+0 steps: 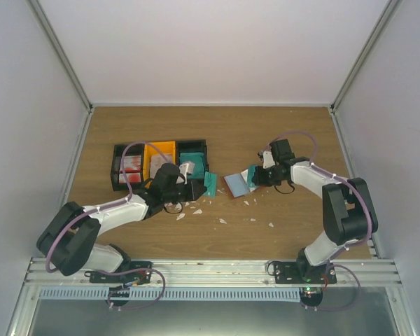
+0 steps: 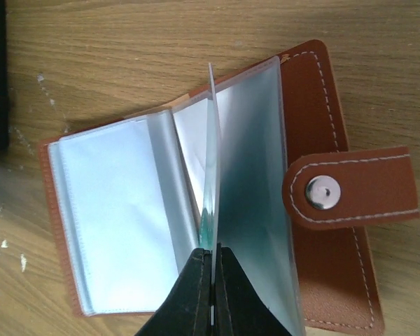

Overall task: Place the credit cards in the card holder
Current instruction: Insert the credit card into the card holder.

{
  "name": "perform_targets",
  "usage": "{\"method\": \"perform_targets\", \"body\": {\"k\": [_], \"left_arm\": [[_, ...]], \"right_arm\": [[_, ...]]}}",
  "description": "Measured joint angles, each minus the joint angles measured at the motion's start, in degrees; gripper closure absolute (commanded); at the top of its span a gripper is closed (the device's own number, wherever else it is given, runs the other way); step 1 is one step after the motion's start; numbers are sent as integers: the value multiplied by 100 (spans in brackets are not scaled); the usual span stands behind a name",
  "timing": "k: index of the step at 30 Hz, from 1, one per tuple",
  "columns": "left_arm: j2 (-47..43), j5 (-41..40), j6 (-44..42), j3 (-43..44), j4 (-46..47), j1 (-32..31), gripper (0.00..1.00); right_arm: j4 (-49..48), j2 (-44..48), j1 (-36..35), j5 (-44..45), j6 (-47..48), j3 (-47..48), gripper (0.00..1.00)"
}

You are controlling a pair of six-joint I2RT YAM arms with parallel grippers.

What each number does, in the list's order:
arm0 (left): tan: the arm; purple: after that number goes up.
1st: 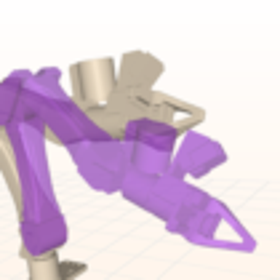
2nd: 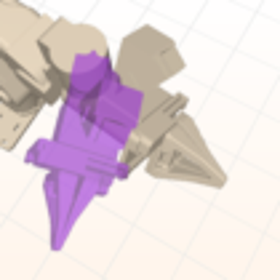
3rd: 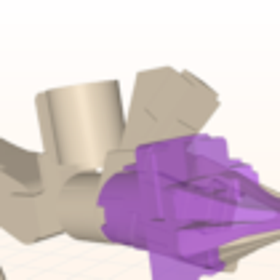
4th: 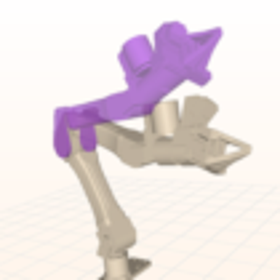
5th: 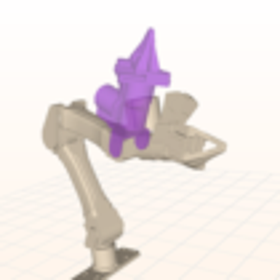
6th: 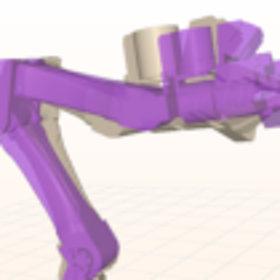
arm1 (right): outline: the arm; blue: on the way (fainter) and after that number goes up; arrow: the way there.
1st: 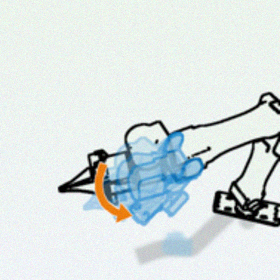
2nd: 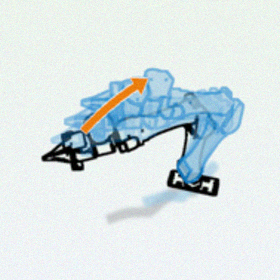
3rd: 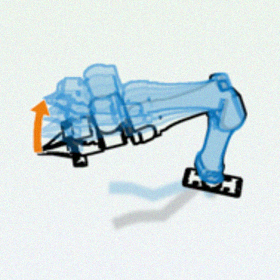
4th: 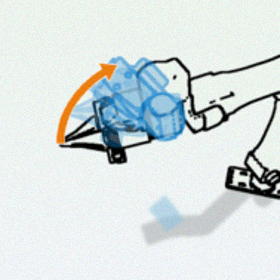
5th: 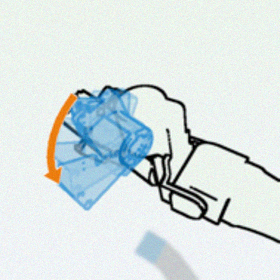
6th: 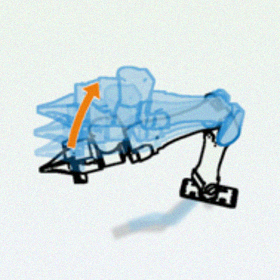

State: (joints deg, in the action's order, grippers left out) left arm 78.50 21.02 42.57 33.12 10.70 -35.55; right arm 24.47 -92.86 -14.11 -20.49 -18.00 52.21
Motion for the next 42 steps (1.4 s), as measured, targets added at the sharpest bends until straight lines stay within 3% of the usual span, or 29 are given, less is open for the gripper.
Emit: {"method": "perform_targets", "body": {"k": [17, 26, 34, 42], "left_arm": [[208, -315, -455, 83, -299, 50, 100], [614, -352, -752, 227, -590, 413, 100], [632, 76, -868, 313, -610, 496, 100], [822, 490, -647, 94, -452, 494, 100]], "right_arm": [[-601, 470, -361, -1141, -1486, -1010, 99], [-776, 970, -485, -1008, -2142, -1086, 100], [-1091, 1078, -485, -1412, -2273, -1207, 99], [-1215, 544, -485, -1606, -2098, -1366, 100]]}}
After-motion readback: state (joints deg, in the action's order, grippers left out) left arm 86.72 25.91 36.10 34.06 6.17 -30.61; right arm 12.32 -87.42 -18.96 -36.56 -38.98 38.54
